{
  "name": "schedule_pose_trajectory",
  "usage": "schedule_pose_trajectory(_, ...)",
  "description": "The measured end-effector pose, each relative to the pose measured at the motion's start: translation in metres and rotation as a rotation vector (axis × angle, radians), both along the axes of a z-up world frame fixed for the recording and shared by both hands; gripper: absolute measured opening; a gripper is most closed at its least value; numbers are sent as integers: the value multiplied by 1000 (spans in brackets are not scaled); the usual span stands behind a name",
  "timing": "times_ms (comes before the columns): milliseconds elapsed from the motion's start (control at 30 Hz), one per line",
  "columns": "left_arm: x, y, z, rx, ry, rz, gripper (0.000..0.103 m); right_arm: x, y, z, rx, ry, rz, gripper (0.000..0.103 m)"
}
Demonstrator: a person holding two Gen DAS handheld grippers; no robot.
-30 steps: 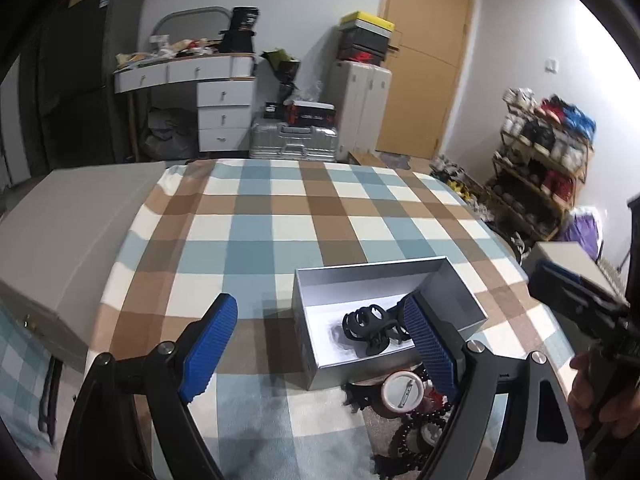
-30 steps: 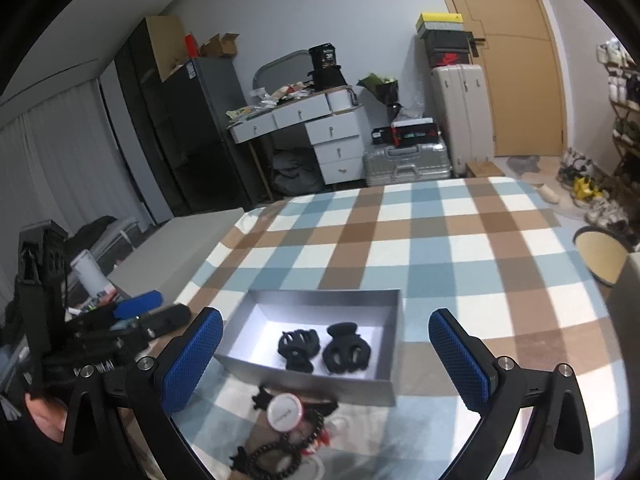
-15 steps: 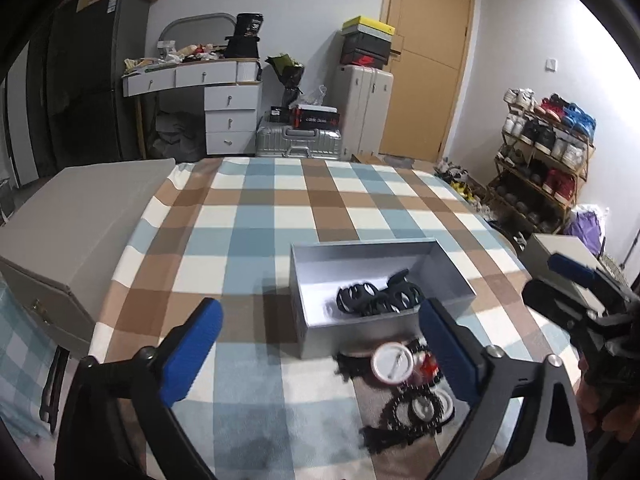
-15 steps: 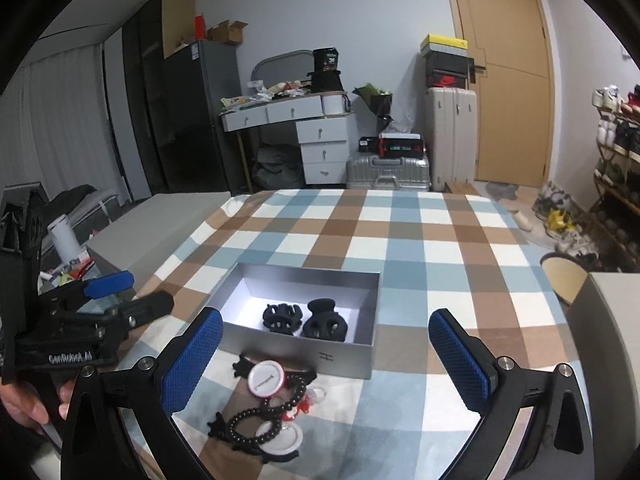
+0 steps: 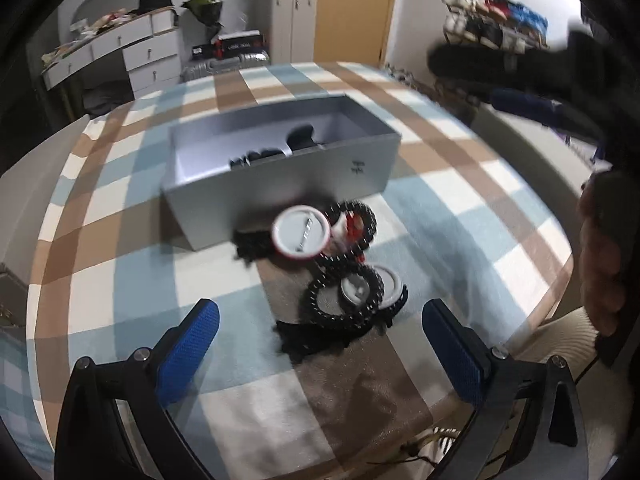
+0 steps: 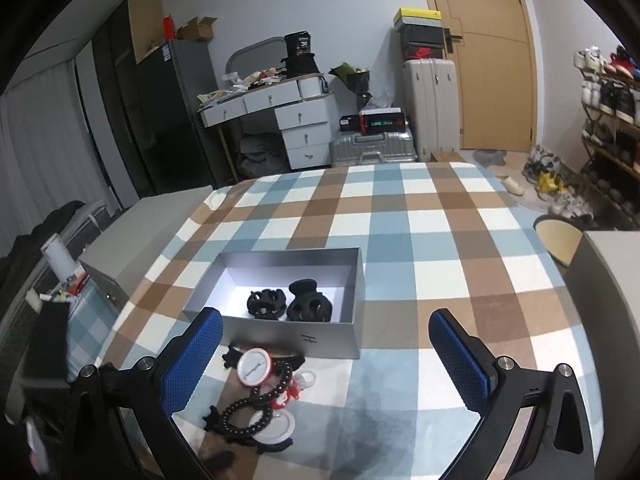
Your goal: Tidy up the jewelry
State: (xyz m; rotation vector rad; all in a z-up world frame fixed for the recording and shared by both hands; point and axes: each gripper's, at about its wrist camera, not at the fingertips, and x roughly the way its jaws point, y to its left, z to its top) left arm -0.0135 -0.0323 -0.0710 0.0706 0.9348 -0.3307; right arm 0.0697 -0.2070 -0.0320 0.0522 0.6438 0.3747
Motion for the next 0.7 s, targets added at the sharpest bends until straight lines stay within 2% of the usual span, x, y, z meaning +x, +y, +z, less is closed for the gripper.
schedule_pose_trajectory(233, 11, 3, -7, -42, 73, -3, 99, 0, 1, 0, 14, 8, 10, 103)
schedule_pose_trajectory(367, 18, 7, -8, -140, 122, -15, 99, 2, 0, 0, 18, 18, -4, 103)
schedule_pose_trajectory(700, 24, 8, -12, -228, 194, -22, 99, 4, -7, -1, 87, 59, 14, 103)
